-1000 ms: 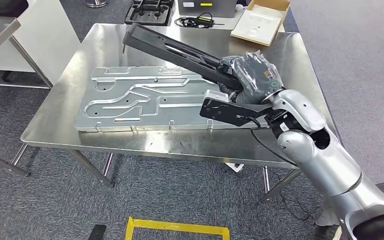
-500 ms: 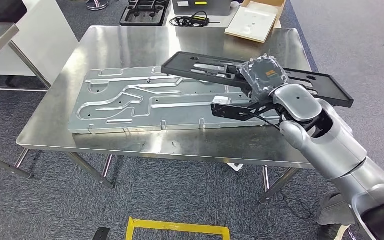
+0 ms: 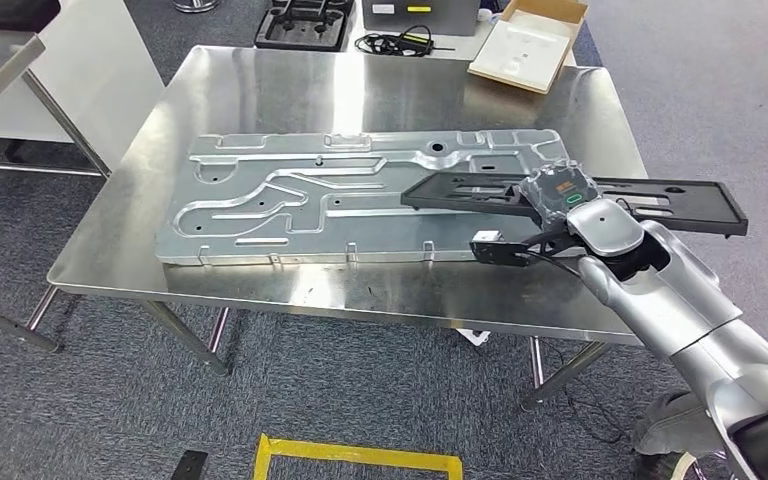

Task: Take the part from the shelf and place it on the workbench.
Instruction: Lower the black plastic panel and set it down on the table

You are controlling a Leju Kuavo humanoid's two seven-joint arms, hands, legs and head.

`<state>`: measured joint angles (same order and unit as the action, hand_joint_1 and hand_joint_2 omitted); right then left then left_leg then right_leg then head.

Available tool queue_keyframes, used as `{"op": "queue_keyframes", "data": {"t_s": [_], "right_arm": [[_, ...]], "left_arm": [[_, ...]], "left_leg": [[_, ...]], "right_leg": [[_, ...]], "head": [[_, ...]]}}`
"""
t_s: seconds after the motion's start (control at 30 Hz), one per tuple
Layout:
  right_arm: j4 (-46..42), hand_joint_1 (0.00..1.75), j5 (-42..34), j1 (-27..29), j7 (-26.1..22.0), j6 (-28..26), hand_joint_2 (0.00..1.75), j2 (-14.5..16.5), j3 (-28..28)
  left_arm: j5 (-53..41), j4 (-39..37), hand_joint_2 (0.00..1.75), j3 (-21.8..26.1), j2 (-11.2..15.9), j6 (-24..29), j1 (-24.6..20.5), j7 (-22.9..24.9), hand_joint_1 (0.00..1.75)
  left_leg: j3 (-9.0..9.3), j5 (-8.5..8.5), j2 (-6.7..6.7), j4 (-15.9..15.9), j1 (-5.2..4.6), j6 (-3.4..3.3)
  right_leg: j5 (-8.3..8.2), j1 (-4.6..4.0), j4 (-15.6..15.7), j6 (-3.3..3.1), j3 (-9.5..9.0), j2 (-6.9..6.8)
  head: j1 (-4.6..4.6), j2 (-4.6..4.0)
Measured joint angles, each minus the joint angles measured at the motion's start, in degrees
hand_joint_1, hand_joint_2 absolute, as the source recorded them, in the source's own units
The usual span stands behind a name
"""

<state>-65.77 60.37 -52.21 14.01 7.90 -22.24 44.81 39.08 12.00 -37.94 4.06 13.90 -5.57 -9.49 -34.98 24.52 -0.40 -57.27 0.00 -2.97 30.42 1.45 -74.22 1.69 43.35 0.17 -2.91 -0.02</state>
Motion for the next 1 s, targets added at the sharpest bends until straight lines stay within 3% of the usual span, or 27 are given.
{"op": "queue_keyframes", "data": {"t_s": [0.1, 0.17, 0.3, 0.37, 0.43, 0.47, 0.5, 0.53, 0.57, 0.63, 0.73, 0.8, 0.87, 0.93, 0.97, 1.0], "right_arm": [[1.4, 1.75, 0.7, -0.2, -0.2, 0.5, 1.75, -0.1, 0.6], [2.1, 1.75, 1.9, -0.5, -0.4, 1.3, 1.75, -0.2, 1.3], [3.8, 1.75, 4.0, -0.4, -0.9, 2.1, 1.75, -0.4, 2.6], [4.4, 1.75, 4.6, -0.5, -1.0, 2.0, 1.75, -0.4, 3.0], [5.0, 1.75, 5.2, -0.4, -1.0, 2.0, 1.75, -0.4, 3.4], [5.2, 1.75, 5.6, -0.4, -1.0, 2.0, 1.75, -0.4, 3.7], [5.4, 1.75, 6.0, -0.4, -1.1, 2.1, 1.75, -0.4, 3.9], [5.5, 1.75, 6.3, -0.5, -1.1, 2.1, 1.75, -0.4, 4.2], [5.6, 1.75, 6.7, -0.6, -1.2, 2.2, 1.75, -0.4, 4.3], [5.8, 1.75, 7.3, -0.8, -1.4, 2.3, 1.75, -0.4, 4.6], [5.9, 1.75, 8.7, -1.2, -2.0, 2.2, 1.75, -0.3, 5.1], [5.9, 1.75, 9.8, -1.6, -2.6, 1.9, 1.75, 0.0, 5.5], [5.9, 1.75, 11.2, -2.2, -3.3, 1.3, 1.75, 0.4, 6.1], [5.9, 1.75, 12.6, -2.6, -4.0, 0.4, 1.75, 0.8, 6.9], [5.9, 1.75, 13.4, -2.6, -4.3, -0.1, 1.75, 1.0, 7.3], [5.9, 1.75, 14.4, -2.7, -4.7, -0.8, 1.75, 1.2, 7.6]], "left_arm": [[0.0, 0.0, 1.75, 0.0, 0.0, 0.0, 0.0, -0.1, 0.0], [0.1, 0.0, 1.75, 0.0, 0.0, 0.0, -0.1, -0.2, 0.0], [0.2, 0.0, 1.75, 0.0, -0.1, 0.0, -0.1, -0.4, 0.0], [0.2, 0.0, 1.75, 0.0, -0.2, 0.0, -0.2, -0.4, 0.0], [0.2, 0.0, 1.75, 0.0, -0.2, 0.0, -0.2, -0.4, 0.0], [0.2, 0.0, 1.75, 0.0, -0.2, 0.0, -0.2, -0.4, 0.0], [0.2, 0.0, 1.75, 0.0, -0.2, 0.0, -0.2, -0.4, 0.0], [0.2, 0.0, 1.75, 0.0, -0.3, 0.0, -0.2, -0.4, 0.0], [0.2, 0.0, 1.75, 0.0, -0.3, 0.0, -0.3, -0.4, 0.0], [0.2, 0.0, 1.75, 0.0, -0.3, 0.0, -0.6, -0.4, 0.0], [0.2, 0.0, 1.75, 0.0, -0.3, 0.0, -0.8, -0.6, 0.0], [0.2, 0.0, 1.75, 0.0, -0.3, 0.0, -0.9, -0.8, 0.0], [0.2, 0.0, 1.75, -0.1, -0.4, -0.1, -1.3, -1.0, 0.0], [0.2, 0.0, 1.75, -0.1, -0.5, -0.1, -1.6, -1.1, 0.0], [0.1, 0.0, 1.75, -0.1, -0.5, -0.1, -1.7, -1.2, 0.0], [0.1, 0.0, 1.75, -0.1, -0.5, -0.1, -1.7, -1.2, 0.0]], "left_leg": [[-0.18, 0.83, -0.09, -1.2, -0.06, 0.69], [-0.53, 1.32, -0.11, -2.0, -0.25, 1.32], [-0.94, 2.22, -0.06, -3.0, -0.17, 2.28], [-3.05, 4.94, 0.05, -7.7, 0.04, 2.91], [-6.41, 7.75, 0.08, -14.6, 0.18, 3.32], [-7.45, 8.04, 0.09, -16.6, 0.2, 3.39], [-7.55, 7.29, 0.09, -16.6, 0.2, 3.37], [-6.44, 5.53, 0.08, -14.1, 0.19, 3.23], [-4.61, 3.47, 0.08, -10.2, 0.17, 2.99], [-1.26, 1.13, 0.02, -3.4, -0.09, 2.42], [-0.35, 0.94, -0.04, -1.3, -0.52, 1.75], [0.18, 0.42, 0.1, -0.3, -0.3, 1.12], [0.67, -0.06, 0.26, 0.5, -0.08, 0.48], [0.65, -0.08, 0.29, 0.6, -0.14, 0.13], [0.62, -0.03, 0.24, 0.5, -0.14, 0.07], [0.61, 0.06, 0.18, 0.3, -0.12, 0.08]], "right_leg": [[-4.93, 0.19, 9.7, 0.02, -4.47, -0.09], [-5.66, 0.06, 13.4, -0.34, -6.28, -0.03], [-5.68, 0.07, 13.7, -1.5, -6.54, 0.06], [-5.72, 0.2, 13.9, -1.92, -6.7, 0.03], [-5.66, 0.16, 13.9, -2.08, -6.72, 0.01], [-5.63, 0.14, 13.8, -2.12, -6.74, 0.02], [-5.62, 0.14, 13.8, -2.12, -6.79, 0.04], [-5.6, 0.13, 13.8, -2.11, -6.89, 0.07], [-5.57, 0.13, 13.8, -2.09, -7.03, 0.09], [-5.55, 0.05, 13.9, -1.82, -7.16, 0.1], [-5.86, 0.05, 14.4, -0.91, -7.18, 0.15], [-5.45, 0.1, 14.0, -0.36, -7.03, 0.11], [-2.97, 0.03, 9.9, -0.18, -5.17, 0.03], [0.21, -0.08, 2.9, -0.12, -1.89, 0.02], [0.9, -0.05, 0.3, -0.05, -0.68, 0.02], [0.6, 0.02, -0.5, 0.02, -0.31, 0.01]], "head": [[0.01, 0.0], [-0.03, 0.0], [-0.14, 0.0], [-0.42, 0.0], [-0.55, 0.01], [-0.56, 0.01], [-0.56, 0.01], [-0.56, 0.01], [-0.57, 0.01], [-0.53, 0.01], [-0.5, 0.0], [-0.45, 0.0], [-0.29, 0.0], [-0.19, 0.0], [-0.19, 0.0], [-0.18, 0.0]]}}
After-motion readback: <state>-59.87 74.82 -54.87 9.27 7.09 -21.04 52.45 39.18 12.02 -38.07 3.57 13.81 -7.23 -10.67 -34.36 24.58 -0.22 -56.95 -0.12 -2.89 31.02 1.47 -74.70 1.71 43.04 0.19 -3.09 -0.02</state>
